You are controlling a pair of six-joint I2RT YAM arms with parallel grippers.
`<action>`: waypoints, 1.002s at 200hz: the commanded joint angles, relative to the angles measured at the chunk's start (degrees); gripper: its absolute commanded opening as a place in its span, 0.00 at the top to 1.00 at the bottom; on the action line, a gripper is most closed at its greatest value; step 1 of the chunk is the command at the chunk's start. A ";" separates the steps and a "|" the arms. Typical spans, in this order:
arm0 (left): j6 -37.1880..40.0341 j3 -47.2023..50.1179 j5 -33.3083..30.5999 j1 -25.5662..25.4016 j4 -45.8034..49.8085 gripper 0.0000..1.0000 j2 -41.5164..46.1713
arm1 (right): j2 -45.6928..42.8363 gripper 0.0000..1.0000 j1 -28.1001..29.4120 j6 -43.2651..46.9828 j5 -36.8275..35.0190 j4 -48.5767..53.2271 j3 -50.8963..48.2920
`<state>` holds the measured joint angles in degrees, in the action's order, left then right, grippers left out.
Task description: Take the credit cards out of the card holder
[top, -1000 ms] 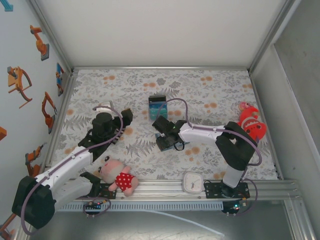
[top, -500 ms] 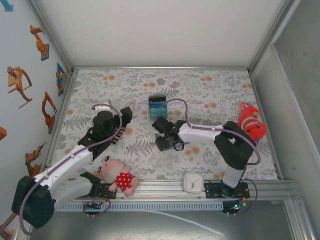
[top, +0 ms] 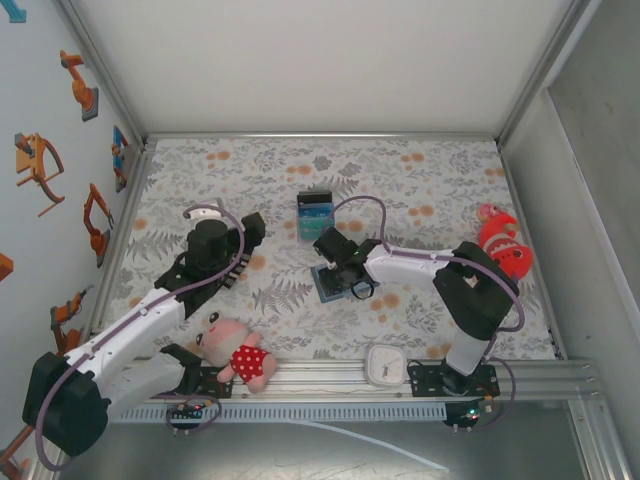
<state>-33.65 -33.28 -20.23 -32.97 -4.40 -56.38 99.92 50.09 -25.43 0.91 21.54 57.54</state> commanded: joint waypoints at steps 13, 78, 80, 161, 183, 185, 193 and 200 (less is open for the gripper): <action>2.82 -2.75 -2.37 -1.87 1.52 0.01 -0.52 | -1.68 0.79 -0.69 -0.06 0.94 0.26 -1.64; 4.91 -4.67 -2.26 -5.29 0.55 0.02 -5.05 | -6.72 0.78 -1.48 -0.39 -2.08 0.30 -3.12; 5.02 -4.80 -2.31 -5.42 0.61 0.02 -5.21 | -6.86 0.78 -1.52 -0.40 -2.19 0.27 -3.20; 10.60 -10.69 -6.80 -13.08 2.51 0.03 -15.16 | -11.84 0.73 -4.97 -0.76 -5.28 0.94 -6.53; 12.34 -11.85 -9.28 -16.48 2.57 0.02 -18.96 | -13.65 0.68 -6.02 -0.59 -6.24 1.47 -7.58; 12.48 -12.00 -9.36 -16.81 2.65 0.02 -19.39 | -13.84 0.68 -6.20 -0.63 -6.30 1.48 -7.70; 12.76 -12.68 -10.07 -17.96 3.19 0.02 -20.90 | -14.45 0.68 -6.61 -0.59 -6.68 1.66 -8.11; 12.50 -13.53 -10.77 -18.86 4.22 0.01 -22.16 | -15.01 0.68 -7.11 -0.52 -6.90 1.74 -8.49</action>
<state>-23.75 -43.97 -27.22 -49.10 -2.70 -75.29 87.83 44.18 -25.74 -3.38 22.06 50.50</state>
